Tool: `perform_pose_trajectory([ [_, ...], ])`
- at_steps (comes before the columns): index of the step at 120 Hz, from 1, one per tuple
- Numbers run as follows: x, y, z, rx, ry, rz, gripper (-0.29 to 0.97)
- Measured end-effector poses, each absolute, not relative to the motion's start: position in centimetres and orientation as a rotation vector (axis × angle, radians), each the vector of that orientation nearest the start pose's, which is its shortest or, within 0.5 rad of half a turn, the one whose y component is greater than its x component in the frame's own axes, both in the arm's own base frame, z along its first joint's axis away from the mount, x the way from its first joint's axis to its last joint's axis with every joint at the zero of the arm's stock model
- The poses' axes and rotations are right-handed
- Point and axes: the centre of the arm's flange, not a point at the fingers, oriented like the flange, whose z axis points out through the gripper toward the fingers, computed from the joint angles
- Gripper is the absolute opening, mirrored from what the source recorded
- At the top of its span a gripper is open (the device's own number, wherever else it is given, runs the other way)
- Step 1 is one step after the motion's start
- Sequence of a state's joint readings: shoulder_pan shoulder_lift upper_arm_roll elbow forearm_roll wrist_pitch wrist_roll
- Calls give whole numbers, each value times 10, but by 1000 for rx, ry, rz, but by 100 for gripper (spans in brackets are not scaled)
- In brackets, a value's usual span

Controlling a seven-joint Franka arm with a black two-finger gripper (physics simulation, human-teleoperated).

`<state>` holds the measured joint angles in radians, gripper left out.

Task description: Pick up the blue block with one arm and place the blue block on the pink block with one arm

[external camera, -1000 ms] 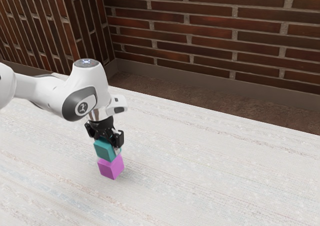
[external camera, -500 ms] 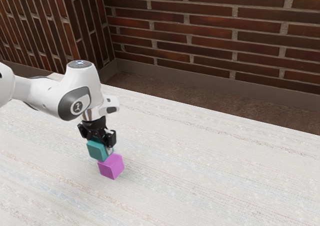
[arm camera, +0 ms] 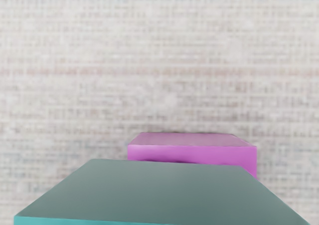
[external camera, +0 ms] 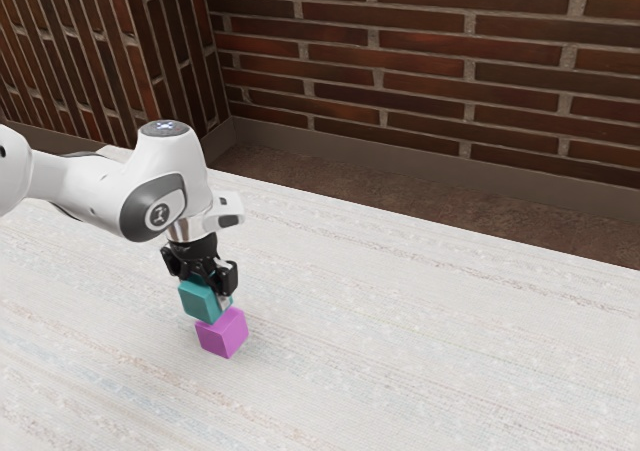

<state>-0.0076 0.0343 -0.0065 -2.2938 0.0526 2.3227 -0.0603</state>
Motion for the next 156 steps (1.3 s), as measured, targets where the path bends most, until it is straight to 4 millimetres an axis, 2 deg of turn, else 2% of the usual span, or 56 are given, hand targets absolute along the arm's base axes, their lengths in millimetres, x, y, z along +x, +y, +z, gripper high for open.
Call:
perform_pose_trajectory([
  [30,515,-7,334,-3105,-16,12,41],
  [59,514,-20,333,-3105,23,16,41],
  [77,513,-23,332,-3106,36,24,53],
  [80,514,-23,338,-3105,38,7,54],
  [84,525,-23,375,-3102,39,-88,56],
  [86,538,-24,409,-3097,37,-171,57],
  [89,565,-25,492,-3070,42,-363,59],
  [92,579,-29,579,-3028,51,-539,60],
  [94,581,-32,639,-2994,58,-653,60],
  [96,573,-37,698,-2958,65,-756,61],
  [98,562,-43,740,-2931,76,-821,61],
  [100,551,-50,770,-2913,90,-856,62],
  [103,536,-61,802,-2899,114,-880,63],
  [108,517,-72,825,-2896,141,-855,63],
  [115,503,-68,835,-2906,125,-775,64],
  [119,495,-55,847,-2907,85,-754,65],
  [122,496,-39,846,-2918,42,-707,65],
  [125,507,-21,831,-2945,-4,-622,66],
  [131,536,16,775,-3005,-86,-376,66],
  [142,547,77,722,-3048,-228,-124,67],
  [148,553,97,697,-3087,-249,-24,67],
  [156,554,103,684,-3122,-233,36,67],
])
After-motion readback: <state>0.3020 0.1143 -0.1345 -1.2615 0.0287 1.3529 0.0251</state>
